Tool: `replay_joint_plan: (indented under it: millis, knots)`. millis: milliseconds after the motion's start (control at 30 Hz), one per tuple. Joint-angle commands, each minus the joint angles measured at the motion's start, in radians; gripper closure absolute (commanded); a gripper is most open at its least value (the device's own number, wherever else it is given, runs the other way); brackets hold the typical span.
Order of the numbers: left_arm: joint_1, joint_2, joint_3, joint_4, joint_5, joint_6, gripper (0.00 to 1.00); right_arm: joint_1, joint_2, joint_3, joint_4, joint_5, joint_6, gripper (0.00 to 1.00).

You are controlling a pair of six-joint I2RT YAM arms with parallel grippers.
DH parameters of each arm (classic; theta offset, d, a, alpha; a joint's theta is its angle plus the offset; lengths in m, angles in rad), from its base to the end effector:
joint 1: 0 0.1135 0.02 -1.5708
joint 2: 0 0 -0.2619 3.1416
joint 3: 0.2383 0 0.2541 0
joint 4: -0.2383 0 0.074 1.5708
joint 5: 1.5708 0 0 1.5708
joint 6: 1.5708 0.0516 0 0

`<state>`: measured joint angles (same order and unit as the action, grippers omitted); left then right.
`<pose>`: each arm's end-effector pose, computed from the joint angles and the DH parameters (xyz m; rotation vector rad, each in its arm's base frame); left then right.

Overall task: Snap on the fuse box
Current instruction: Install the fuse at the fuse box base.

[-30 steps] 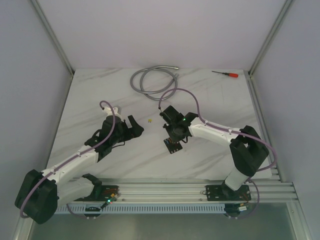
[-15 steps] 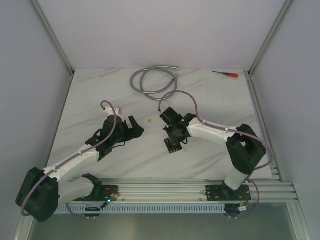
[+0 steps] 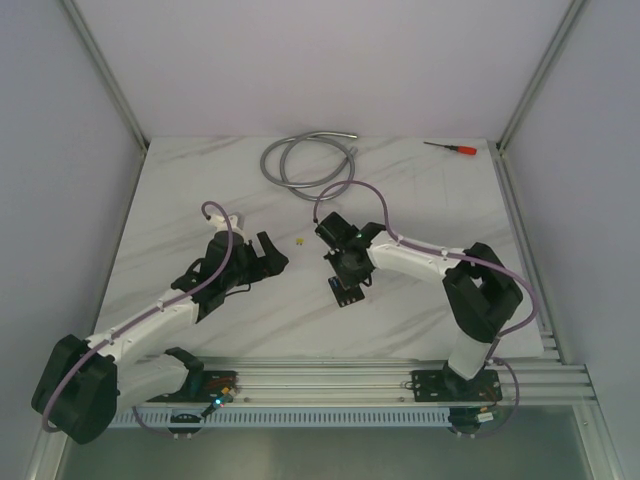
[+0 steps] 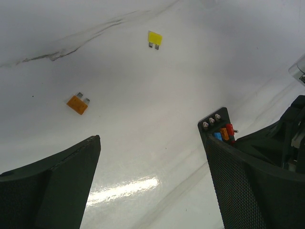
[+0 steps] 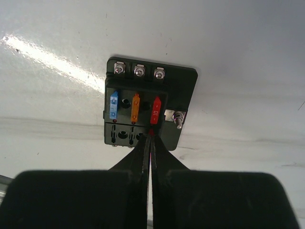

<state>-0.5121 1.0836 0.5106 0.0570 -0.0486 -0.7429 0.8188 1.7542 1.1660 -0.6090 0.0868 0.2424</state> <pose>0.2162 -0.1186 0.1995 -0.2798 2.1477 -0.6980 0.2439 0.2542 0.1671 -0.7659 2.6637 0.1613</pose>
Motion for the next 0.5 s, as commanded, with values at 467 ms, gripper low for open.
replay_joint_plan:
  millis: [467]
  knots:
    - [0.004,-0.017,0.004,-0.006,0.005,0.008,0.00,0.006,0.158,-0.182,0.008,0.012,0.020,1.00]
